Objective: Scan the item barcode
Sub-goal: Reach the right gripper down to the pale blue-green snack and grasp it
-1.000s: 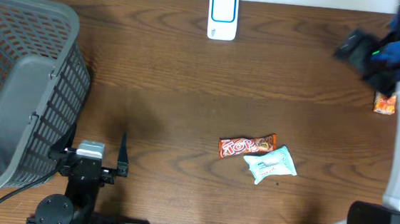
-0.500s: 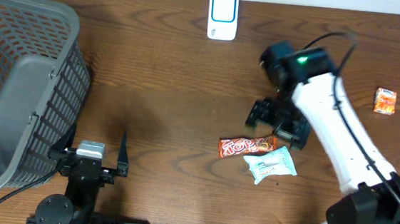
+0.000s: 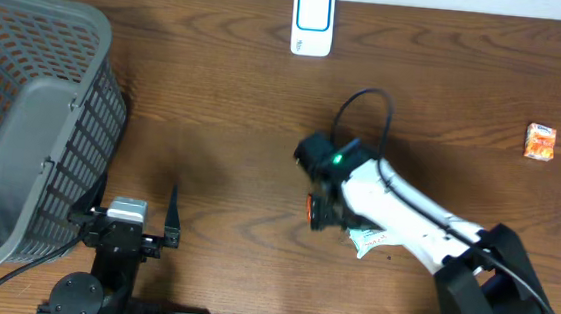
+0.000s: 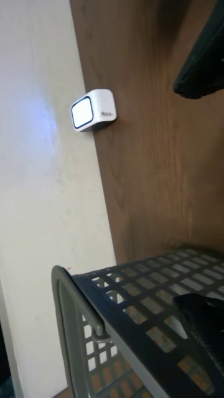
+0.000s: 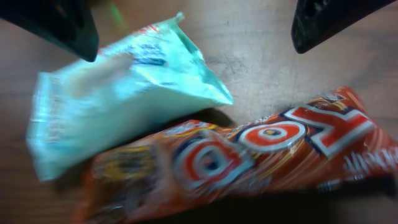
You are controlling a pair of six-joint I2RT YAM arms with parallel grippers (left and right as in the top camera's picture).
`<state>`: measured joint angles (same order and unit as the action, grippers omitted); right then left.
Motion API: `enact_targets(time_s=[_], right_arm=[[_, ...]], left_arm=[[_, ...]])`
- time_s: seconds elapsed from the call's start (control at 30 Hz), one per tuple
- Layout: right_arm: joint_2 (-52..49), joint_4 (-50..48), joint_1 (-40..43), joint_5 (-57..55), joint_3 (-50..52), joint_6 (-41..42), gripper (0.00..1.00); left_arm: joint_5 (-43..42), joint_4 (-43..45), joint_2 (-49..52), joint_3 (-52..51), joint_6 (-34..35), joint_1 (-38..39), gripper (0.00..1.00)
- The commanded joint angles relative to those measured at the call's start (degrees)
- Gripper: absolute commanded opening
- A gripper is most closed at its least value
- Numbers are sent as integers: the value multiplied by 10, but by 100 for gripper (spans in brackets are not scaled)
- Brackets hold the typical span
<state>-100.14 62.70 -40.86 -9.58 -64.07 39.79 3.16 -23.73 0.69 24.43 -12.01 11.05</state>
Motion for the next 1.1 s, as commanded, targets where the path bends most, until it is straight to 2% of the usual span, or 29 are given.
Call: enact_targets(time_s=[0.0, 0.13, 0.27, 0.33, 0.37, 0.4, 0.5, 0.6, 0.73, 0.87, 1.07], right_arm=[[1, -26, -4, -27, 44, -22, 84], [1, -42, 5, -27, 78, -21, 61], [1, -58, 5, -26, 103, -10, 58], [1, -71, 5, -19, 113, -10, 52], [1, -81, 5, -8, 119, -11, 41], [1, -82, 5, -3, 121, -11, 37], [1, -88, 5, 0, 125, -12, 2], [2, -106, 5, 29, 116, -82, 1], [17, -78, 5, 140, 44, -185, 1], [60, -65, 19, 332, -38, -322, 1], [104, -100, 86, 607, -77, -400, 1]], left_arm=[[-1, 2, -1, 1, 3, 2, 100], [-1, 2, -1, 1, 3, 2, 100], [-1, 2, -1, 1, 3, 2, 100], [-1, 2, -1, 1, 3, 2, 100], [-1, 2, -1, 1, 3, 2, 100], [-1, 2, -1, 1, 3, 2, 100], [-1, 2, -1, 1, 3, 2, 100], [-1, 2, -1, 1, 3, 2, 100], [-1, 2, -1, 1, 3, 2, 100], [-1, 2, -1, 1, 3, 2, 100], [-1, 2, -1, 1, 3, 2, 100]])
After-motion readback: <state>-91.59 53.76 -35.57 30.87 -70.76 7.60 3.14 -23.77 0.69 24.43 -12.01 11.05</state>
